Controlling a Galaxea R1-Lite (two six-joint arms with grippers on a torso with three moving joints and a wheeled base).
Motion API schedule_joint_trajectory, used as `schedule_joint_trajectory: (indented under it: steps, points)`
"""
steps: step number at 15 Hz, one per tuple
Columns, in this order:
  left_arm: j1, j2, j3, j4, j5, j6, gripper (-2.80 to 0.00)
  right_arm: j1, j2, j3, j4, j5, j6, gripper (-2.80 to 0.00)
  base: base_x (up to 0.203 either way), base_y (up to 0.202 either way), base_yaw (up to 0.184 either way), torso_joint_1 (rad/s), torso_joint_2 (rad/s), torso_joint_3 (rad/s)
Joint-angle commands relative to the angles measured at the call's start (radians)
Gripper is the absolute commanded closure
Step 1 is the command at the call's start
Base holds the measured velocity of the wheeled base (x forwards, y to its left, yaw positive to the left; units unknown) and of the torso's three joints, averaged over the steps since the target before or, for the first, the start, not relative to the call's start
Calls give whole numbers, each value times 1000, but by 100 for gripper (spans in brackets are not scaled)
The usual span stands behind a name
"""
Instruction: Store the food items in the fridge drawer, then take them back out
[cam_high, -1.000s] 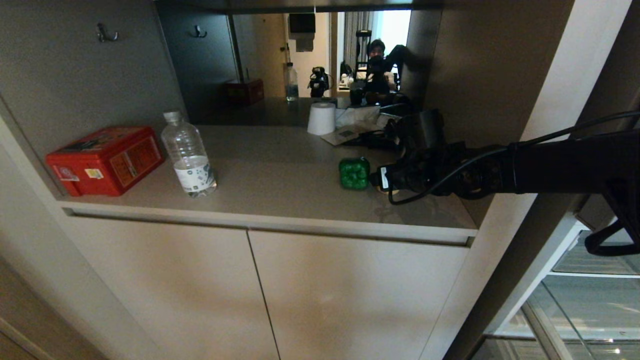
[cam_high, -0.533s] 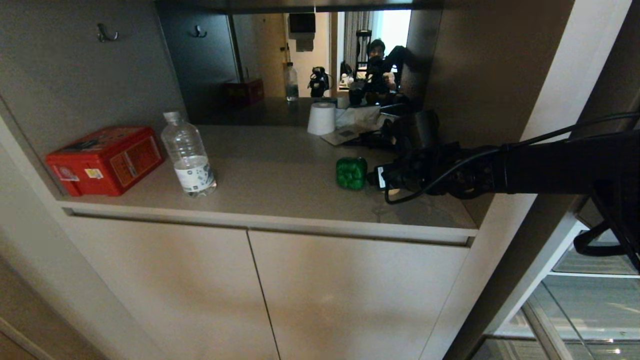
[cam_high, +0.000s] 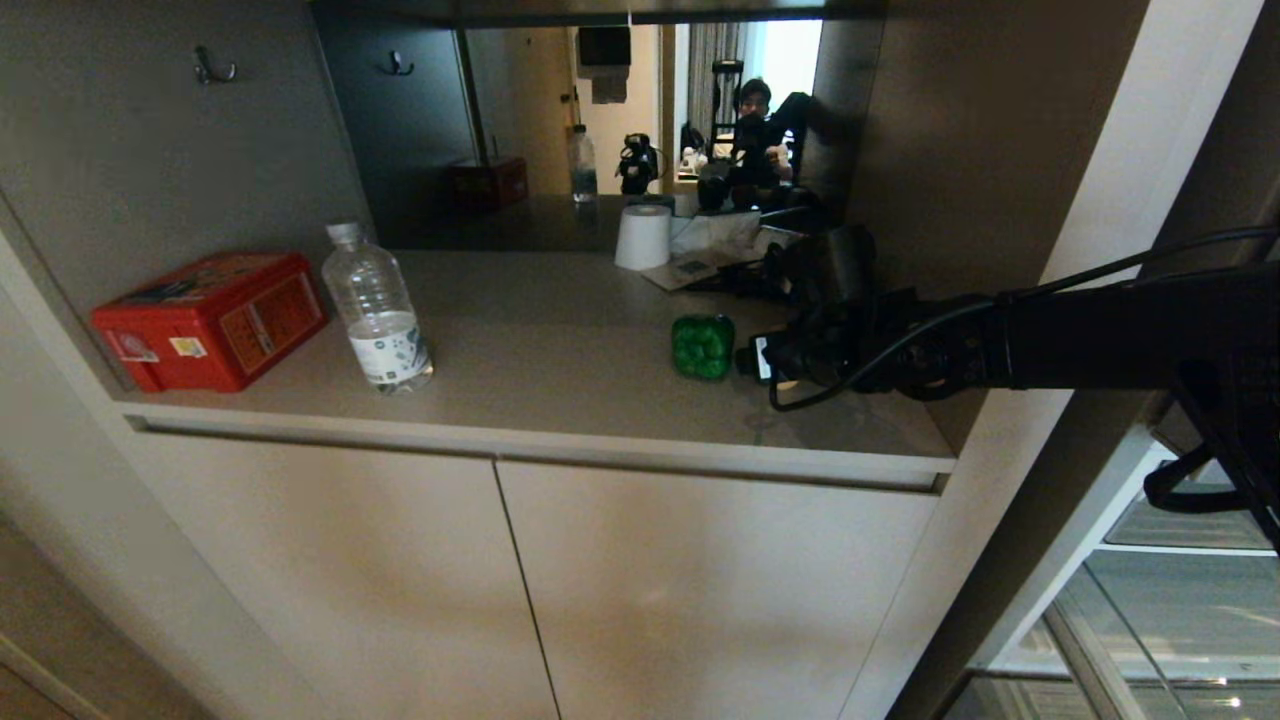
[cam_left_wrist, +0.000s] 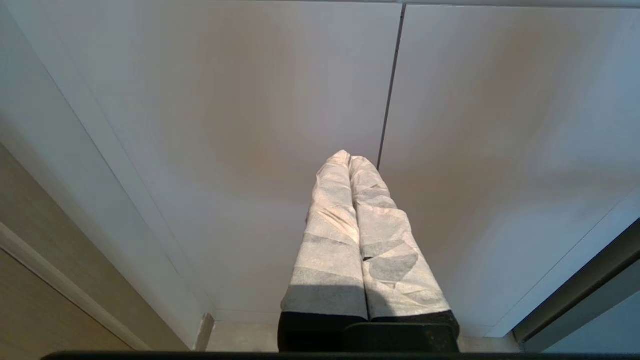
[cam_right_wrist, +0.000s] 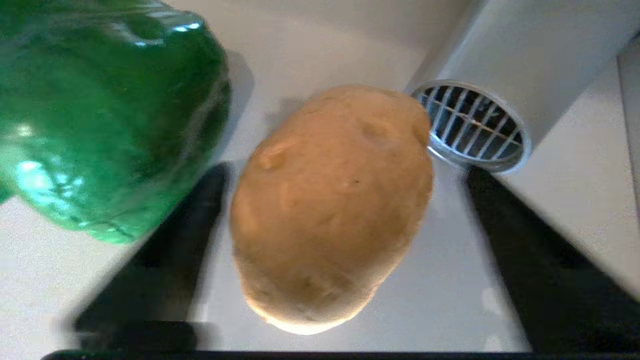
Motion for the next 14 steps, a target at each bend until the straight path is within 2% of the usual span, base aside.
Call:
schedule_joint_trajectory:
  steps: [1,6,9,14]
  points:
    - [2,0,0,0,0,0,0,0,-1,5,0,-2,2,0,0,0,0,0,0,0]
    - [0,0,0,0,0,1,0,0,-31,42,0,-4,4,0,0,0,0,0,0,0]
    - [0,0,0,0,0,1,0,11,-131,115,-1,-1,2,0,0,0,0,0,0,0]
    - [0,1,0,0,0,0,0,55,-429,383,-7,6,-2,0,0,0,0,0,0,0]
